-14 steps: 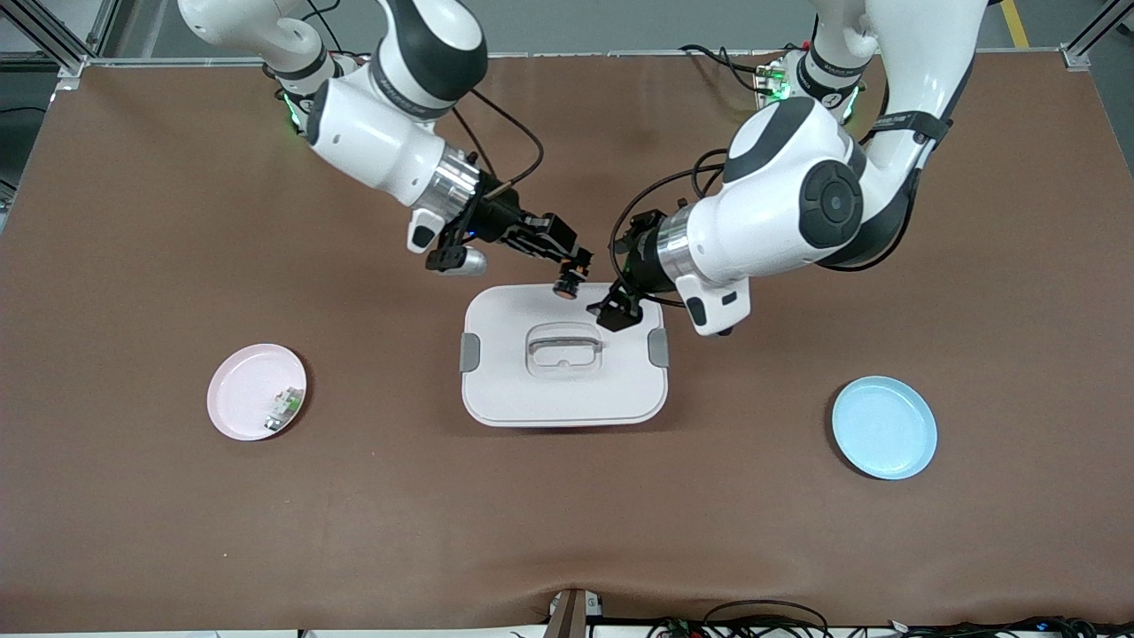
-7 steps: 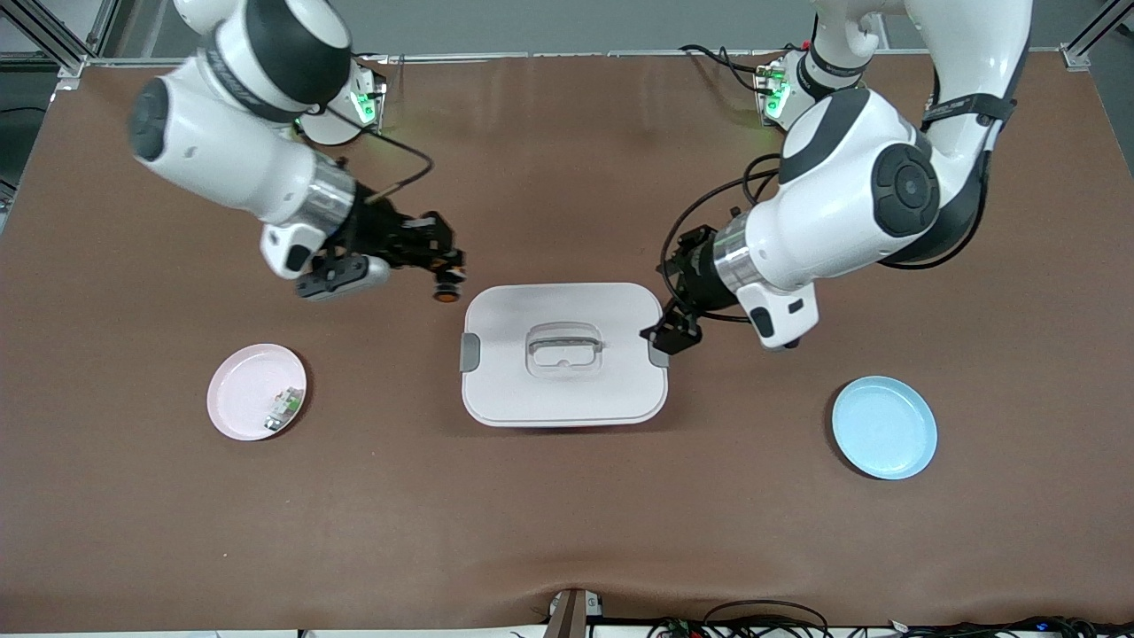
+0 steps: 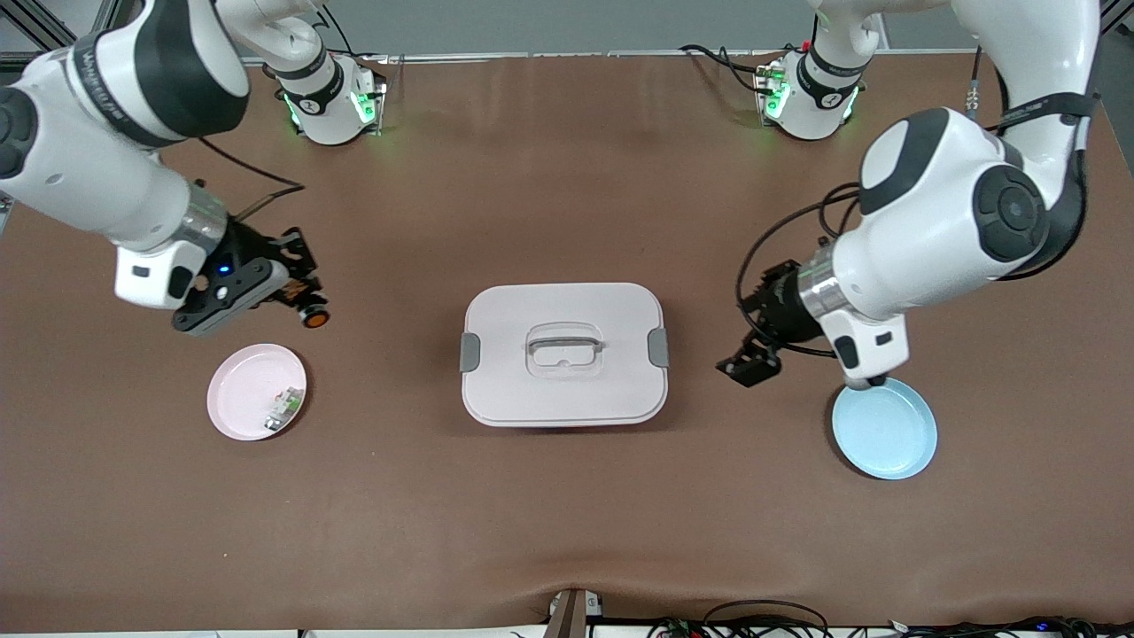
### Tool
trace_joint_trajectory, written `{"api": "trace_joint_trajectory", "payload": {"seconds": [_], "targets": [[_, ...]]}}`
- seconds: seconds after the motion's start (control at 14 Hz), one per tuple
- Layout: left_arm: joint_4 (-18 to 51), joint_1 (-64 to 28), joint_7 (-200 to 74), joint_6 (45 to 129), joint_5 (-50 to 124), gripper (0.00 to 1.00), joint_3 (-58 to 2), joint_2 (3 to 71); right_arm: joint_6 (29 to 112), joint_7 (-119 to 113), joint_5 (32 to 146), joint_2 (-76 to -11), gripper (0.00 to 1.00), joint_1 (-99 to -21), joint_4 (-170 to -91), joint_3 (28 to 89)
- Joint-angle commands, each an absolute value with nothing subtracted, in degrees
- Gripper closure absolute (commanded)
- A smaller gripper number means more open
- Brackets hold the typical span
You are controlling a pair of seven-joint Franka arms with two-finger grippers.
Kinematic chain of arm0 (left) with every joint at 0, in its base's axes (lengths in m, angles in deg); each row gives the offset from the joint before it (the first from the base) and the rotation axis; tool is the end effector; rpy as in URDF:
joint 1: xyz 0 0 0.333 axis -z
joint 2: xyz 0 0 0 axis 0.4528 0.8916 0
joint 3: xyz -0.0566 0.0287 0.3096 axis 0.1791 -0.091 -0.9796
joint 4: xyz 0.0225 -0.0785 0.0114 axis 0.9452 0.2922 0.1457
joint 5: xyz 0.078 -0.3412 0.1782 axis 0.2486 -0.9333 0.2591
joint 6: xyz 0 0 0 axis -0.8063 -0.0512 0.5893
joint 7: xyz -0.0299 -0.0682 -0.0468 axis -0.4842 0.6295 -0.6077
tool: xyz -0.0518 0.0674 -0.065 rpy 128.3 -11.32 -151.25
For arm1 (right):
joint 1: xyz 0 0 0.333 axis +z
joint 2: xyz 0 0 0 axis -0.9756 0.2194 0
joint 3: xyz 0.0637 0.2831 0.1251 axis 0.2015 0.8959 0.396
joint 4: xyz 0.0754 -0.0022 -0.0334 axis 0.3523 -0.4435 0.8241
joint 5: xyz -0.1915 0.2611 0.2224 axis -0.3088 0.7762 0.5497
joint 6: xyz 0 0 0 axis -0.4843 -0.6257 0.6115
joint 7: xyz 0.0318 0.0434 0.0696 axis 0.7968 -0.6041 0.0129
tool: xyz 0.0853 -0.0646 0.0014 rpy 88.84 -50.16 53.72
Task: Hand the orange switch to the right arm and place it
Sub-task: 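Carry the switch with the right gripper to the pink plate while the left withdraws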
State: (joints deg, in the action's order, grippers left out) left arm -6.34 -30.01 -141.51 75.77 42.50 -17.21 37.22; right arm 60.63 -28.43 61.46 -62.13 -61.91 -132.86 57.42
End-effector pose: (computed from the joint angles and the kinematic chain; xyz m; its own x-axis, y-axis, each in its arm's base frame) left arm 0.6453 -0.2469 0.5135 0.4549 0.8504 -0.2645 0.8905 -0.4355 0.1314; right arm 0.5778 0.1061 0.5109 0.7980 0.5987 0.0690 0.6023 -0.7882 -0.1261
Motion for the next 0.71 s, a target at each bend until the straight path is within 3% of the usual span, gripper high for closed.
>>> {"api": "trace_joint_trajectory", "payload": {"seconds": [0.0, 0.28, 0.64], "targets": [[-5.69, -32.45, -135.61, 74.86, 46.70, 0.00, -17.04, 35.85, 60.17, -40.72, 57.55, -60.79, 1.00, -66.76, -131.80, 58.56], [-5.60, -35.80, -124.19, 74.60, 49.60, 0.00, -17.22, 35.14, 61.48, -52.60, 52.09, -57.89, 1.00, -71.25, -130.93, 58.56], [-5.60, -38.60, -111.00, 70.12, 57.70, 0.00, -17.04, 34.18, 69.65, -69.74, 52.17, -51.92, 1.00, -76.62, -130.84, 58.56]]}}
